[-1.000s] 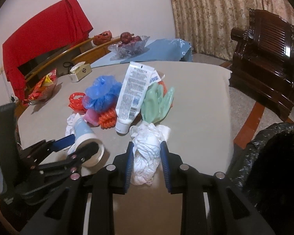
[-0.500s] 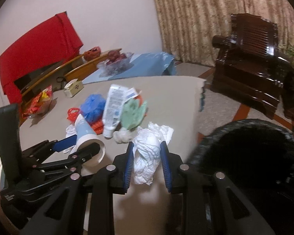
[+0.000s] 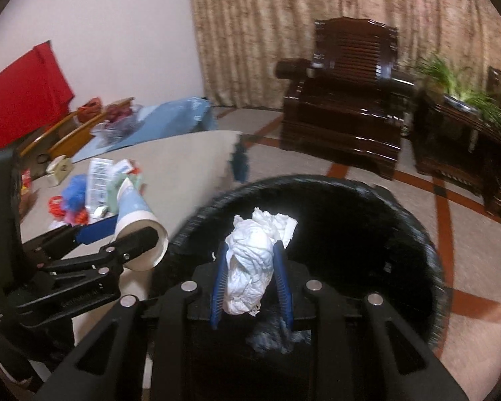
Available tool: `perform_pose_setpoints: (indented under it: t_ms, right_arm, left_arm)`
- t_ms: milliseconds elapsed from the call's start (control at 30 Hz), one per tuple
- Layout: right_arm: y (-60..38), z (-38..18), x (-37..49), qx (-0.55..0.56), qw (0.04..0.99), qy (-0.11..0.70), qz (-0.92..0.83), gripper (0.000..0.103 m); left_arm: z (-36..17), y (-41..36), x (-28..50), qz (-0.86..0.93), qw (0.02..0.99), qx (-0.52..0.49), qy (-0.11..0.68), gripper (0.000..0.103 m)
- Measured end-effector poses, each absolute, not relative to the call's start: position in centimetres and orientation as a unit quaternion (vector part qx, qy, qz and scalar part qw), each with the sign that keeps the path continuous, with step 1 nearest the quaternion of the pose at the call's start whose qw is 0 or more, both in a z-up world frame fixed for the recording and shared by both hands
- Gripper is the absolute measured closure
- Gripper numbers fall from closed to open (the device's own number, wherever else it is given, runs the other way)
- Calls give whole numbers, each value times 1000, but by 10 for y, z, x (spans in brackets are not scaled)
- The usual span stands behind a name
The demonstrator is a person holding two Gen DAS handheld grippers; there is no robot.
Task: Collect trash
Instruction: 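Release tissue into bin with right gripper while left gripper drops paper cup in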
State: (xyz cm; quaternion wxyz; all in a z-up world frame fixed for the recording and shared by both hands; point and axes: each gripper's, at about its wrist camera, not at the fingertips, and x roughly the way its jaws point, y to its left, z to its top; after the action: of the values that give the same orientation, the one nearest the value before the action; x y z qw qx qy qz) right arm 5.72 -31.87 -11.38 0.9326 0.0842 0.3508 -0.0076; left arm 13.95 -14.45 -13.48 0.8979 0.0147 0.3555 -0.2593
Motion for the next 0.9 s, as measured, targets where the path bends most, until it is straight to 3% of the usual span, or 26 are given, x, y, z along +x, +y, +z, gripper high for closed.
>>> perform_pose_setpoints:
  t_ms: [100,133,233,267,367,500,600,900]
  right_arm:
    - [-334,-123,54,91,928,362,-26,76]
    - [-339,-127,53,92,925,367,-32,71]
    - [-352,-134,46,98,921,373,-51,67]
    - [-354,-134,45,99,921,374,-56,64]
    - [-363,-134,40,103,922,368,-69,48]
    - [-364,-129,38,103,927,353,-75,18]
    - [-356,-121,39,98,934,337,-66,8]
    - [-296,-99,69,97,949,300,0,6]
  left_arm:
    - [-143,-171,140,-285,887,23,363,37]
    - [-144,-175,140,-291,884,24,365,32]
    - [-150,-191,138,-313,873,29,373,18]
    - [-151,-194,137,-322,869,27,374,17]
    - [-152,-194,134,-326,867,23,376,15]
    - [-146,-175,133,-306,881,25,360,13]
    - [-134,-150,131,-281,896,24,343,12]
    - [-101,-66,129,-174,937,11,304,11]
